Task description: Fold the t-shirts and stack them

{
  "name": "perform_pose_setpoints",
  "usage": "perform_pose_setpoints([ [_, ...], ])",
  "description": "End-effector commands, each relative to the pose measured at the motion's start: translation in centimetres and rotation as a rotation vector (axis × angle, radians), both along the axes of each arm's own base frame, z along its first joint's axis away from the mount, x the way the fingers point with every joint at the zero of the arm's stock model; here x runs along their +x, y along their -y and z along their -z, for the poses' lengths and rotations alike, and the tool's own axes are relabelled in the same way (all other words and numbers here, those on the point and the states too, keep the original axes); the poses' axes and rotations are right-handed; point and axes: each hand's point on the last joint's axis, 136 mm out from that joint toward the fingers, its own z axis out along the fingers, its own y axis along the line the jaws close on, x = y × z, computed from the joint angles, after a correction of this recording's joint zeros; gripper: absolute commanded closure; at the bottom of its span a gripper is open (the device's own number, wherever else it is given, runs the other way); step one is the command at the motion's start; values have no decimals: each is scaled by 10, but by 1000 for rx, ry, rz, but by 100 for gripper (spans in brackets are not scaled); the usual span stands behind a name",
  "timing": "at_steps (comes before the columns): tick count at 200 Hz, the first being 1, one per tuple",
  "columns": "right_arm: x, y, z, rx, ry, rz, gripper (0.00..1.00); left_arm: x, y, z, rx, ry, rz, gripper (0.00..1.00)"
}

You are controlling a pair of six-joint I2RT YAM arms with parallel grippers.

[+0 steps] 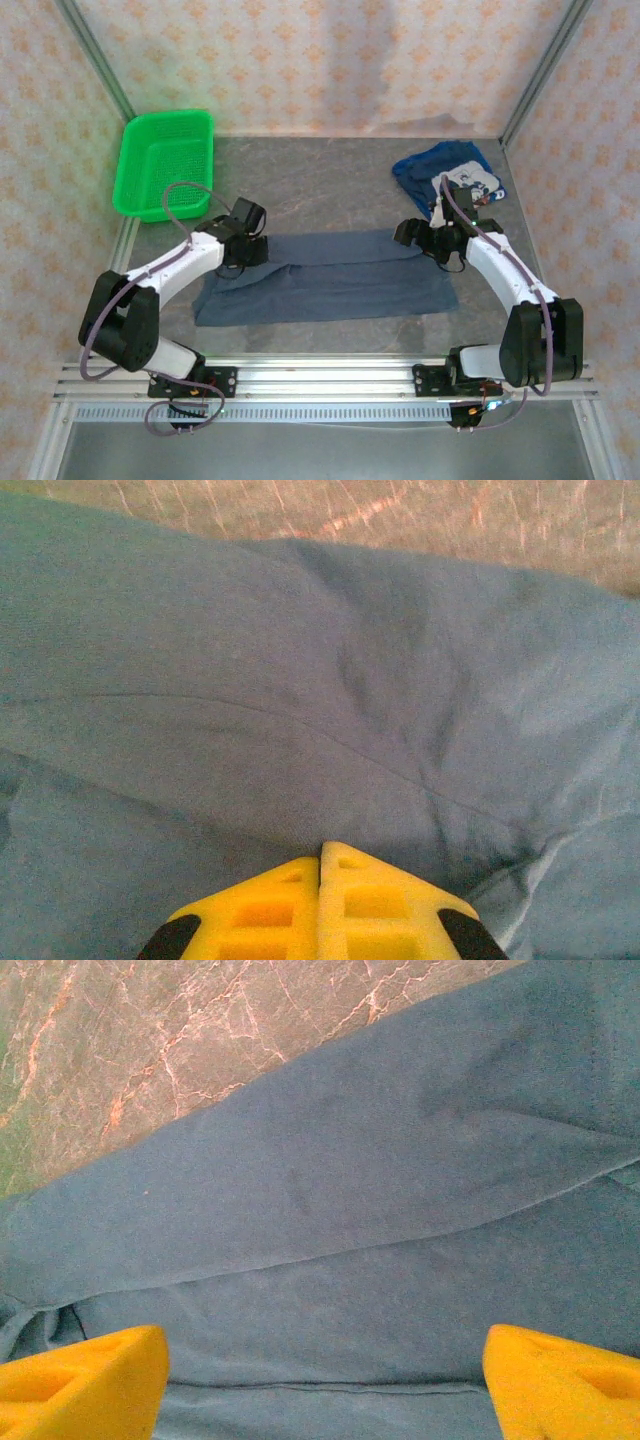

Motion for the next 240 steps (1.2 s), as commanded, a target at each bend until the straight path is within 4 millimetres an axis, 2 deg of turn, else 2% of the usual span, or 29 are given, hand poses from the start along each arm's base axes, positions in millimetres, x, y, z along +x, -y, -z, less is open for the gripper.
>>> perform_pose_setpoints([
  [1,8,2,-4,-15,15,10,18,-20,-9,7,95,-26,31,100],
  [26,9,1,-5,-12,15,7,18,-33,-12,13,147,-46,48,100],
  [51,10,1,-5,-12,13,5,18,-41,-6,12,170,-28,77,100],
  [78,11,1,-4,-11,13,4,18,-49,6,14,139,-12,104,92],
  [100,13,0,-4,-6,12,4,18,-53,23,11,37,31,127,76],
  [117,15,0,-5,-5,12,3,18,-54,31,-1,-52,106,137,60],
  [135,16,-1,-5,-5,12,-1,18,-53,26,-14,-85,169,109,41],
  [147,17,-1,-5,-5,12,0,18,-54,6,-13,-48,164,32,34],
  [163,18,-2,-4,2,9,1,18,-53,-10,-7,-77,132,-48,34],
  [190,21,-4,-4,8,3,-2,18,-47,-25,-5,-62,121,-129,34],
  [207,22,-3,-5,7,8,-1,18,-46,-29,7,-12,48,-150,46],
  [221,23,-3,-6,6,9,-3,18,-43,-16,18,-54,9,-132,61],
  [240,23,-3,-6,2,7,-4,18,-38,-1,19,-89,11,-98,71],
])
